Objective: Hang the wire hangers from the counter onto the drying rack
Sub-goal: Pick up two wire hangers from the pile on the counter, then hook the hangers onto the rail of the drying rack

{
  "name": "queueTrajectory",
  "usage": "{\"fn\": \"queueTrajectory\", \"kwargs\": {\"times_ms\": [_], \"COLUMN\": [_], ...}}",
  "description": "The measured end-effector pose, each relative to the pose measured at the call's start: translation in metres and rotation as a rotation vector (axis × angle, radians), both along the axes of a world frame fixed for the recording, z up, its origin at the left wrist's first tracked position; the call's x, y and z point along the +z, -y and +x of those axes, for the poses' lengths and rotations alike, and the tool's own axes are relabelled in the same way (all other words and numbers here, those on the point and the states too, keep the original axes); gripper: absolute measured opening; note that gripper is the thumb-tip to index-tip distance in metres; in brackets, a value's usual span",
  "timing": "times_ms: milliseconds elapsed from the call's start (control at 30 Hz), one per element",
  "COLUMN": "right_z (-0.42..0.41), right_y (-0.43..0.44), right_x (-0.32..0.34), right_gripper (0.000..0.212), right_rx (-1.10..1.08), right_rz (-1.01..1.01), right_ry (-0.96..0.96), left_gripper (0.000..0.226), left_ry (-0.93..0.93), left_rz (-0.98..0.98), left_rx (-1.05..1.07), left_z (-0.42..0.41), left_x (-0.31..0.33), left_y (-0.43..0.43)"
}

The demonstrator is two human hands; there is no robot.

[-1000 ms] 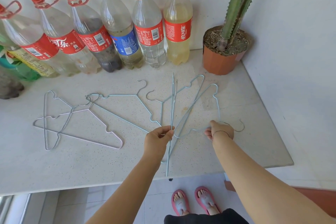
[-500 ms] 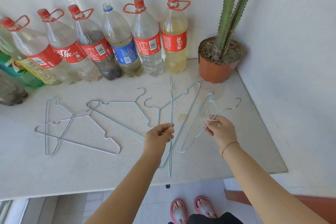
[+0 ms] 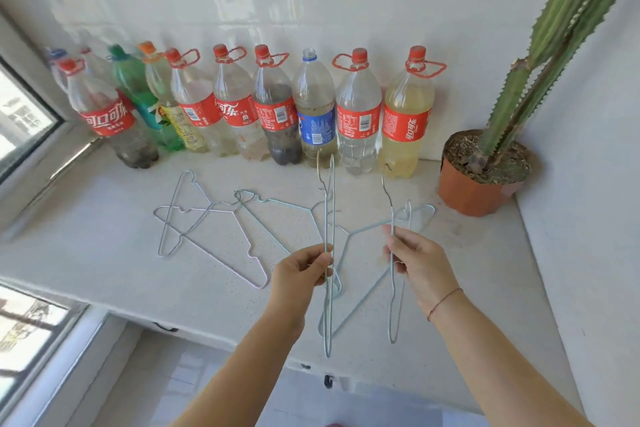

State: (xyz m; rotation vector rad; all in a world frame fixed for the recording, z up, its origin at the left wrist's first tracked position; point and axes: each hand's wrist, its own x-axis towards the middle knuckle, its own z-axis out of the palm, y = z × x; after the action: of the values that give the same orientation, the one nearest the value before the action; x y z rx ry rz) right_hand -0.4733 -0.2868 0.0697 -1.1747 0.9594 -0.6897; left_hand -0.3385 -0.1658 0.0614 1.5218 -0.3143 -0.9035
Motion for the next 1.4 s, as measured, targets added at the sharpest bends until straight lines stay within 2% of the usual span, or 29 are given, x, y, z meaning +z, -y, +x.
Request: {"fn": "queueTrajectory", "kwargs": {"times_ms": [367,767,933,1033,1200,1400], "right_z": [0.089,0.166,0.188,0.198,0.2,0.207], "right_y": [-0.05,-0.181,-0.25,-0.292,-0.351,-0.391], "right_x": [0.074,0.175,0.208,0.229,0.256,0.274], "right_gripper": [0.02,0.023,0.017,0.015,0.017,0.015], "right_rx": [0.461,0.971,1.13,1.226,1.35,1.395], "right_rz": [-0.069,-0.123,-0.117,-0.077,-0.058,-0.013], "right_ry": [0.162,0.324,0.377,0.41,0.478,0.535], "left_gripper": [0.014,0.01,0.014,0.008,0.008,0.011], "left_ry": [0.125,0.237,0.308,0.329,0.339,0.354], "left_rz": [-0.115,-0.227,-0.233,-0.245,-0.265,-0.277], "left_rx": [0.422,0.899,1.024,1.079,1.132,1.168], "left_z": [0.023,0.004,-0.008,-0.013,-0.016,-0.005], "left_x": [0.082,0.179,0.211,0.227,0.245,0.259], "left_y": [-0.099,-0.259,-0.322,-0.356,-0.397,-0.427]}}
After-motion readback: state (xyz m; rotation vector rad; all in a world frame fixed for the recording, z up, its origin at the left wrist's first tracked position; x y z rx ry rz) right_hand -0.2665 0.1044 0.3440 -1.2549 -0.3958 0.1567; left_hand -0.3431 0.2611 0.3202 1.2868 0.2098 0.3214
